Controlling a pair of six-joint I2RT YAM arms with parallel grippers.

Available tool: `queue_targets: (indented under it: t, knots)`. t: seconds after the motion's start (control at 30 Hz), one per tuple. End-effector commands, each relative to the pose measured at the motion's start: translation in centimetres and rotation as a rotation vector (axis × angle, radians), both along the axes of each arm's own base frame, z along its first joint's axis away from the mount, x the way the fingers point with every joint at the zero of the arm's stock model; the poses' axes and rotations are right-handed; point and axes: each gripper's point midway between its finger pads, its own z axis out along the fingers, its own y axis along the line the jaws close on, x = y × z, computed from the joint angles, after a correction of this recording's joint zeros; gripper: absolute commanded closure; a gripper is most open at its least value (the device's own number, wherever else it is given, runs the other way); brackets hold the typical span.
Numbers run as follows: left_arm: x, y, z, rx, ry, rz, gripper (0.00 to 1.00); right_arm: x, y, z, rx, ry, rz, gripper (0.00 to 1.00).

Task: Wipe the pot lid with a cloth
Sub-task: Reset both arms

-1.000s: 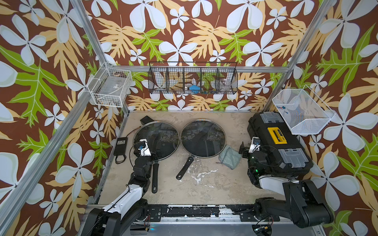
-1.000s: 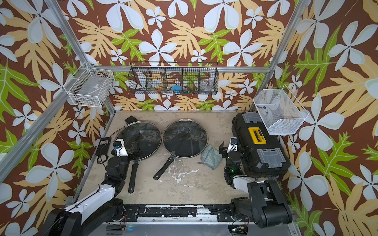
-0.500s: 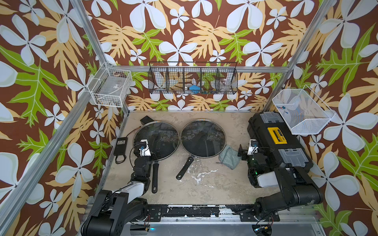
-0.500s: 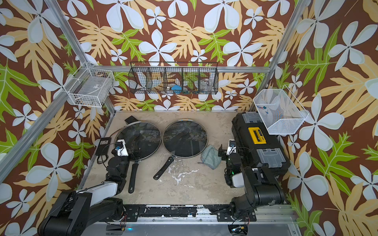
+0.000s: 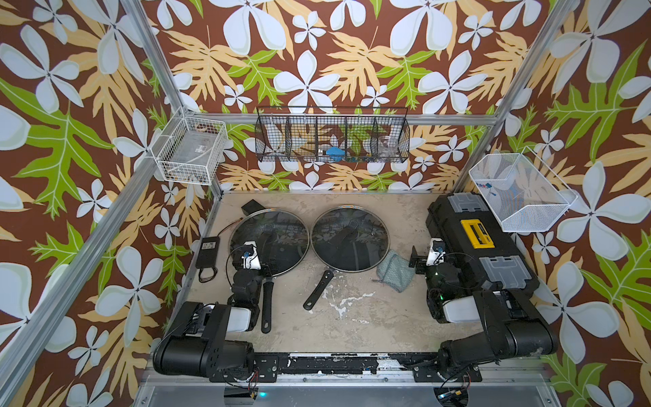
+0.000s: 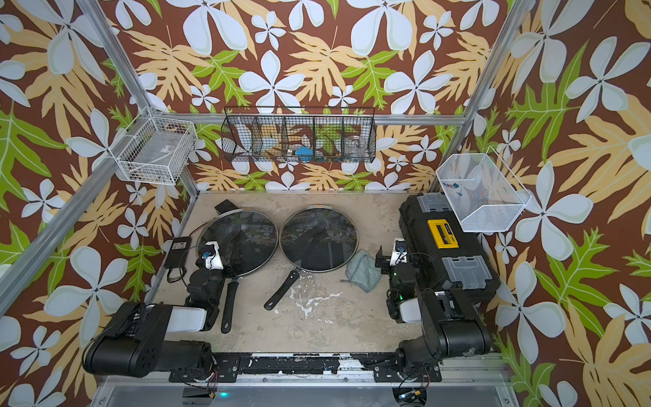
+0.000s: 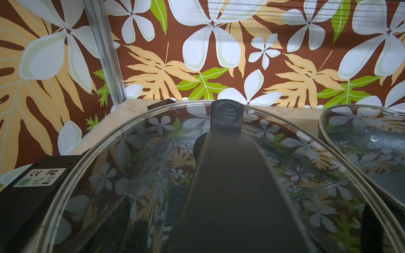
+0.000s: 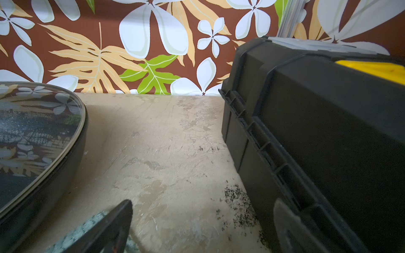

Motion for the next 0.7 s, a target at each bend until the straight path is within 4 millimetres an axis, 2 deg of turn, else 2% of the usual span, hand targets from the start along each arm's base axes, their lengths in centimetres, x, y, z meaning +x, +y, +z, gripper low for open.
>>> queue_targets:
  t: [0.0,0.17,0.67]
  knots:
    - [0.44,0.26,0.87,-0.017,-0.056,0.012,0.0,0.16,0.11,0.6,0.008,-0.023,0.004,0.0]
    - [0.94,0.97,0.4,-0.041,-0.025,0.046,0.0,0.16,0.07,0.58,0.008,-0.023,0.003,0.0]
    - [0.94,0.95,0.49,-0.042,-0.027,0.045,0.0,0.16,0.08,0.59,0.008,-0.023,0.003,0.0]
